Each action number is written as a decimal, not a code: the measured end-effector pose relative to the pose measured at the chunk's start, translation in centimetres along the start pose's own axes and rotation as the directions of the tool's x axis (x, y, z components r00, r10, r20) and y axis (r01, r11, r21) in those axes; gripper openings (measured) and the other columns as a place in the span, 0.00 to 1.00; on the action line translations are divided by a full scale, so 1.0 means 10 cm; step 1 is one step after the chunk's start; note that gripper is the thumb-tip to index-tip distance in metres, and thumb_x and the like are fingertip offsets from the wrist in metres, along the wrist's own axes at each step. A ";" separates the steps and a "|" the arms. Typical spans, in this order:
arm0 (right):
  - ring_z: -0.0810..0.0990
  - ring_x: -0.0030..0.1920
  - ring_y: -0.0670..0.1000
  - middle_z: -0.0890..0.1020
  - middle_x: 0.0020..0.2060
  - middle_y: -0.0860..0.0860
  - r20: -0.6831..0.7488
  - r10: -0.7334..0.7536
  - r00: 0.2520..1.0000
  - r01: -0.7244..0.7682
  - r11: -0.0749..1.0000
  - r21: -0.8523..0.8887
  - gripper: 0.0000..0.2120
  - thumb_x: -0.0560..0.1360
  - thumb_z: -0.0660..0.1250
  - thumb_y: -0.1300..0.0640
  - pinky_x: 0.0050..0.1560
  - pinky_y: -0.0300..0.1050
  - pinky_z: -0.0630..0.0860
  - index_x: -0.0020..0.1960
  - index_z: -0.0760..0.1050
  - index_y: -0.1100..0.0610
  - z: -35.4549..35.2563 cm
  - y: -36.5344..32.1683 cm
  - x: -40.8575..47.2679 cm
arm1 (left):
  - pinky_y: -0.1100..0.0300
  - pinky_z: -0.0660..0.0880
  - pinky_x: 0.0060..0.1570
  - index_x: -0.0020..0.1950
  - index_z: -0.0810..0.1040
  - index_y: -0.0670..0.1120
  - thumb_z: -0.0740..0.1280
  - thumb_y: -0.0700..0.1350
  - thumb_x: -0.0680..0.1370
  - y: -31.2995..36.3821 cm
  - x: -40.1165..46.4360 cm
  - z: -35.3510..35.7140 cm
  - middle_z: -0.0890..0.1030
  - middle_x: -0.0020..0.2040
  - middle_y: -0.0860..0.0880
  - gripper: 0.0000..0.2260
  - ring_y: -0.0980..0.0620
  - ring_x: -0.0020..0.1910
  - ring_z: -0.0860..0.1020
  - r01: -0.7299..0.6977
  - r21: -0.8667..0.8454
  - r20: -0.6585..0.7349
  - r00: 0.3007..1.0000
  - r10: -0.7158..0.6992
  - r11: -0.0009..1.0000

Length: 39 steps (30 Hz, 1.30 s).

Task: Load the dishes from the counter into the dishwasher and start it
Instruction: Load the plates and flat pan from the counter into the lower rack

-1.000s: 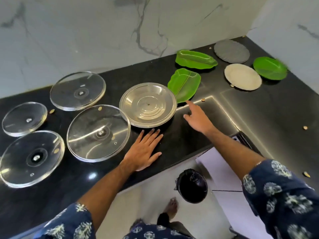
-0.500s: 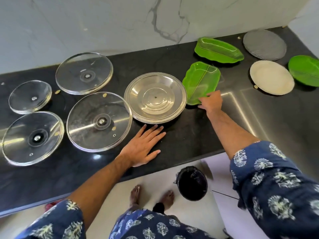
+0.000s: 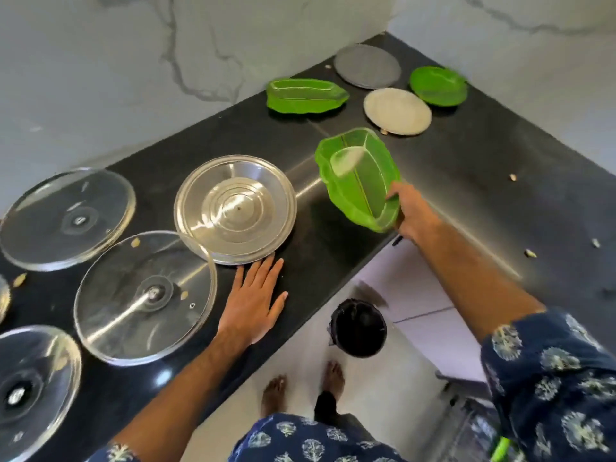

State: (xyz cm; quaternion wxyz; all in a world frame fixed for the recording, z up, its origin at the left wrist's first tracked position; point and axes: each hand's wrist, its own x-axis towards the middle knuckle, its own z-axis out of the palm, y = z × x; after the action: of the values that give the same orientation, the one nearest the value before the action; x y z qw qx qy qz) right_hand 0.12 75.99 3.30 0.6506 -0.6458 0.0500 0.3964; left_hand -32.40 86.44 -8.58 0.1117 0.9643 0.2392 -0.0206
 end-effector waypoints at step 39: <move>0.84 0.40 0.53 0.86 0.47 0.55 -0.632 0.381 0.675 0.194 0.734 0.651 0.18 0.75 0.62 0.71 0.44 0.46 0.81 0.62 0.77 0.59 -6.56 5.32 -4.54 | 0.46 0.64 0.72 0.73 0.67 0.39 0.68 0.51 0.73 7.56 -1.65 3.37 0.72 0.70 0.39 0.32 0.44 0.68 0.70 -0.533 -0.501 0.701 0.213 0.681 0.682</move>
State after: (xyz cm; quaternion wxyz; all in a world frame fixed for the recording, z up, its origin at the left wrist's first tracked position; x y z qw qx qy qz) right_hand -32.38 -10.16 -23.65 0.7382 -0.4643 0.4803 0.0938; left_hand -11.32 6.19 -24.33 0.2848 0.8226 -0.2452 -0.4267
